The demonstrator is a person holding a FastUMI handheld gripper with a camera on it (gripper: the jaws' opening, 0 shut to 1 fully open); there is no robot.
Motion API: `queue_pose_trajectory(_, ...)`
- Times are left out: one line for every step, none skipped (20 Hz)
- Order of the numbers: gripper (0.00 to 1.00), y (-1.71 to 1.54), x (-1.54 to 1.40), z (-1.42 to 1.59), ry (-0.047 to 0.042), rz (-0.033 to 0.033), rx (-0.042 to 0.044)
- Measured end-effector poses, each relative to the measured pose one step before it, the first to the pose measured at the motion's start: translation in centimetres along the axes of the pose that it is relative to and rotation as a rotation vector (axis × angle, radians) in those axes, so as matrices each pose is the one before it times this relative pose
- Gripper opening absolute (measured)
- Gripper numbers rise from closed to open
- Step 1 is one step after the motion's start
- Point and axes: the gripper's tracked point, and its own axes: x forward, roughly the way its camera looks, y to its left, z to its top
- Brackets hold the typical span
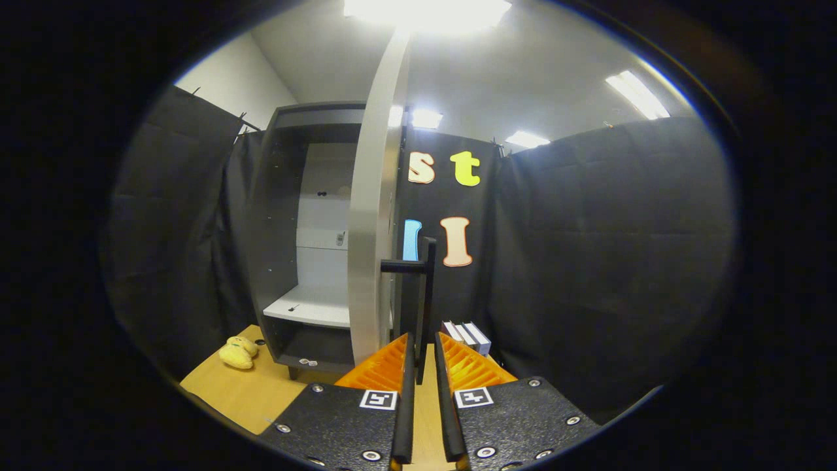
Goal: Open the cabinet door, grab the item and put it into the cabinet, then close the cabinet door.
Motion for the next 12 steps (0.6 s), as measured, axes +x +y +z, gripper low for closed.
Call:
queue_pose_trajectory(0.18, -0.566, -0.526, 0.753, -0.02308, -0.01829, 0.00802)
queue_pose_trajectory(0.18, -0.767, -0.571, 0.911, -0.03144, -0.02184, 0.00128)
queue_pose_trajectory(0.18, -0.683, -0.704, 1.148, -0.04124, -0.02270, 0.00514)
queue_pose_trajectory(0.18, 0.698, -0.588, 0.970, -0.03189, 0.02609, 0.02157)
queue_pose_trajectory(0.27, 1.267, -0.493, 0.318, -0.00962, 0.02343, 0.01746)
queue_pose_trajectory(0.37, 1.532, -0.548, 0.024, -0.02197, 0.03306, 0.01271)
queue_pose_trajectory(0.46, 1.366, 0.132, -0.093, -0.02074, 0.02610, 0.01042)
queue_pose_trajectory(0.56, 1.506, 0.193, -0.749, -0.00340, 0.02807, 0.01054)
queue_pose_trajectory(0.65, 1.598, 0.043, -0.964, 0.00192, 0.03392, 0.01344)
queue_pose_trajectory(0.74, 1.672, 0.139, -1.024, 0.00592, 0.03133, 0.01581)
queue_pose_trajectory(0.89, 1.567, 0.260, -1.258, 0.01267, 0.02882, 0.01198)
queue_pose_trajectory(0.93, 1.266, 0.305, -1.120, 0.01634, 0.01999, 0.01050)
